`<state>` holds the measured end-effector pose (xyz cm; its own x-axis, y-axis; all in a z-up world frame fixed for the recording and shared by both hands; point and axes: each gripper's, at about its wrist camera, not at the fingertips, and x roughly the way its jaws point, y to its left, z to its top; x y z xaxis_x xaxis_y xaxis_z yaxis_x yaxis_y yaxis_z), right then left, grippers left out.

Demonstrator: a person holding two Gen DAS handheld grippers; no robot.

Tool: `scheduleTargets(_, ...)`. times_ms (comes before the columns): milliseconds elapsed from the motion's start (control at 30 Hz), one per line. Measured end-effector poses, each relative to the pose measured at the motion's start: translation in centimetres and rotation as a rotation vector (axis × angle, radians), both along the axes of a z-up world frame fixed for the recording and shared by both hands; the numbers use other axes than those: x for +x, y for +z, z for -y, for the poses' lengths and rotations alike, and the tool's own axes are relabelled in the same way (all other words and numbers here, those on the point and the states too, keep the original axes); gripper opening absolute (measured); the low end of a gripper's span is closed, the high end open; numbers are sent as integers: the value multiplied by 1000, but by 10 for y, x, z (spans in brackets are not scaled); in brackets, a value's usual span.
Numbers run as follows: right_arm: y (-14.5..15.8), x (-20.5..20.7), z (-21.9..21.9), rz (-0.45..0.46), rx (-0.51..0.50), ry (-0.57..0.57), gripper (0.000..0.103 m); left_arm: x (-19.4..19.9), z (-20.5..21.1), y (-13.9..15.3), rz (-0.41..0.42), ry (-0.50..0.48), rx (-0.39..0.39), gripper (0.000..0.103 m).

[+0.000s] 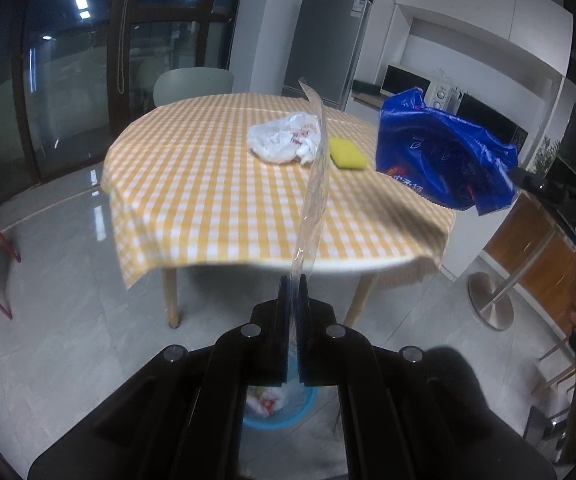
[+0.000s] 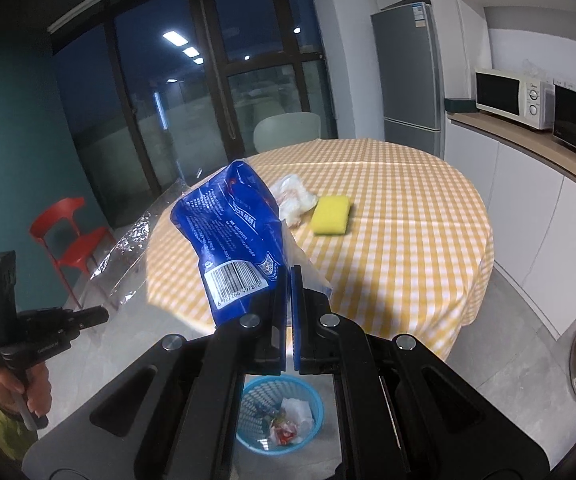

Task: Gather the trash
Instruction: 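Carry the blue snack bag and clear film in both grippers over the wastebasket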

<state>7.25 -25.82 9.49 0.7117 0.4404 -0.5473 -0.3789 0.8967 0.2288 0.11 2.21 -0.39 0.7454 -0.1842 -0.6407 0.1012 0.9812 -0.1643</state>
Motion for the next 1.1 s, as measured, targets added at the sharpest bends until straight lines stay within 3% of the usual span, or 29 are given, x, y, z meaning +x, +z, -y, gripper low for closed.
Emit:
scheduleTargets(233, -11, -38, 2, 0, -13, 20, 1, -41, -4, -26, -57, -4, 51, 2)
scheduleTargets(500, -53, -70, -7, -82, -12, 63, 1, -65, 5, -70, -171, -55, 100, 2)
scheduleTargets(767, -119, -69, -17, -218, -68, 45, 1, -49, 1, -121, -297, -42, 90, 2)
scheduleTargets(1100, -178, -50, -35, -314, -114, 26, 1, -15, -13, -186, -451, 2, 36, 2)
